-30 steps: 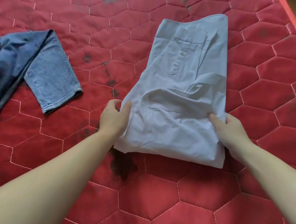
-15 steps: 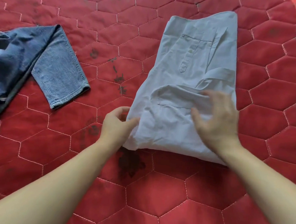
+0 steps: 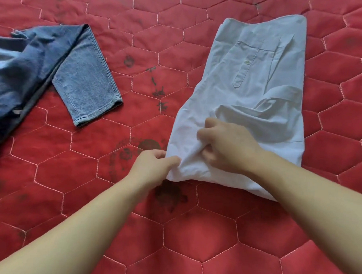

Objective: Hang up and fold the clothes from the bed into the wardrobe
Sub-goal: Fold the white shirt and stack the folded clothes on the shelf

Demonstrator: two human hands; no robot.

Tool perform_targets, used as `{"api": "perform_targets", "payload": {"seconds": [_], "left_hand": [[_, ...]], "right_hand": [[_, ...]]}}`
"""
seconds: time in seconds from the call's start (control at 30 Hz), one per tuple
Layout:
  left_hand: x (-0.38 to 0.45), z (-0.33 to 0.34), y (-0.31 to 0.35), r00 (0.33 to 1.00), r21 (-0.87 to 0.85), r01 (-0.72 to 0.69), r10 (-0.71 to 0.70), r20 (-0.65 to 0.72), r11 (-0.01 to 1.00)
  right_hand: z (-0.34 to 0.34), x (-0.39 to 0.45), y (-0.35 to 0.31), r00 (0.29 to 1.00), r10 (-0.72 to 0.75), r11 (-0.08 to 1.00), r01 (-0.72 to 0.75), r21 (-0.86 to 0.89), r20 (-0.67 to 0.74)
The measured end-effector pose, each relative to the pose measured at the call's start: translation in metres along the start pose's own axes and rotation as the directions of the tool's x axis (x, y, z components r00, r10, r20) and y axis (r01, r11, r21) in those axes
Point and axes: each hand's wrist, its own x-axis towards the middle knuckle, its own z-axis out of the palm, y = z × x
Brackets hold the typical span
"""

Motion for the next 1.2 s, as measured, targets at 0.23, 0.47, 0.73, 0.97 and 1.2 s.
{"api": "perform_targets", "payload": {"seconds": [0.23,0.47,0.73,0.97,1.2], "left_hand": [[-0.003,0.008,0.009,0.958,-0.082,-0.269,0.257,-0.127,0.960],[-0.012,0.022,0.014,0.770,0.159,-0.613,0.540,0.341,0.774],[-0.003,0.026,0.007,0.762,0.496,-0.644,0.432,0.483,0.583],[-0.003,0.023,-0.009,0.866,0.129,-0.487,0.459,0.198,0.864],[-0.010,0.043,-0.032,0.996,-0.241,-0.039,0.019,-0.085,0.970]], "right_hand": [[0.023,-0.023,0.000,0.960,0.045,0.989,-0.003,0.149,-0.276],[0.015,-0.042,-0.005,0.870,0.062,0.989,0.014,0.149,-0.488],[0.015,-0.041,0.001,0.955,0.002,0.989,0.041,0.139,-0.296],[0.004,-0.016,0.000,0.962,0.016,0.996,0.008,0.086,-0.273],[0.041,-0.006,-0.005,0.990,0.034,0.996,-0.023,0.082,-0.137]]}}
